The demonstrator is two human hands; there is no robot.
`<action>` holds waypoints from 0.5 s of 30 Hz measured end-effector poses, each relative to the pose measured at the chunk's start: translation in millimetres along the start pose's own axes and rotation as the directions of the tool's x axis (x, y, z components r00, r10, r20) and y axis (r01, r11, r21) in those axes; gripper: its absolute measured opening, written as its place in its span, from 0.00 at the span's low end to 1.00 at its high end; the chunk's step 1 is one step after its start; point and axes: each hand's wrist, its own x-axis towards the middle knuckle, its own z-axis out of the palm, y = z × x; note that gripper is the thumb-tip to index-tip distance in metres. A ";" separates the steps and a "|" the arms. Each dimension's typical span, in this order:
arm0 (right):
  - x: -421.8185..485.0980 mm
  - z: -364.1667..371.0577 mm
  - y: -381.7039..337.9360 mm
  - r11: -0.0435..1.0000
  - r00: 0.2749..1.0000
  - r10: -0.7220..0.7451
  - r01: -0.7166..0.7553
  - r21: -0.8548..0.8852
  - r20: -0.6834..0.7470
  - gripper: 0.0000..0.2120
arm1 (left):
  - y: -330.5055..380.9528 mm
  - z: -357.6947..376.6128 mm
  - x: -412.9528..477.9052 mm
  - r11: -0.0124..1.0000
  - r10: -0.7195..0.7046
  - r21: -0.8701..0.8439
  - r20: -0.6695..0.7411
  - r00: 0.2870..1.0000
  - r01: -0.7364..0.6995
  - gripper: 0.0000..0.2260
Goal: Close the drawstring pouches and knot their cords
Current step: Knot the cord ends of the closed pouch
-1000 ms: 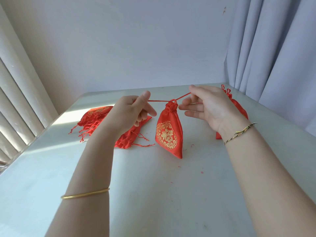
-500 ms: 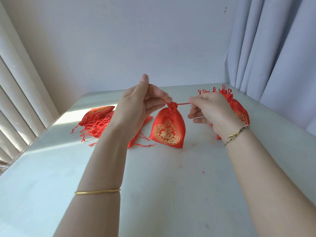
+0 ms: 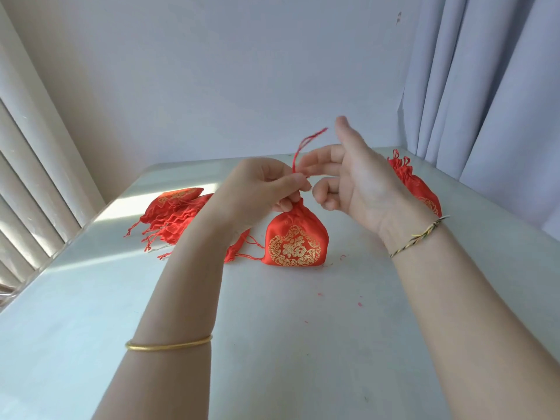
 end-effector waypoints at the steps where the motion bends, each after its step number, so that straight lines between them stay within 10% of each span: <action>1: -0.1 -2.0 0.2 0.997 0.998 0.053 -0.056 0.060 0.038 0.25 | -1.2 -0.9 0.4 1.000 -0.006 -0.021 -0.002 1.000 0.006 0.08; 15: 1.7 4.3 16.1 0.847 0.934 -0.344 0.351 -0.399 0.093 0.11 | -6.5 -0.3 2.8 0.977 -0.089 -0.205 -0.163 0.983 0.055 0.06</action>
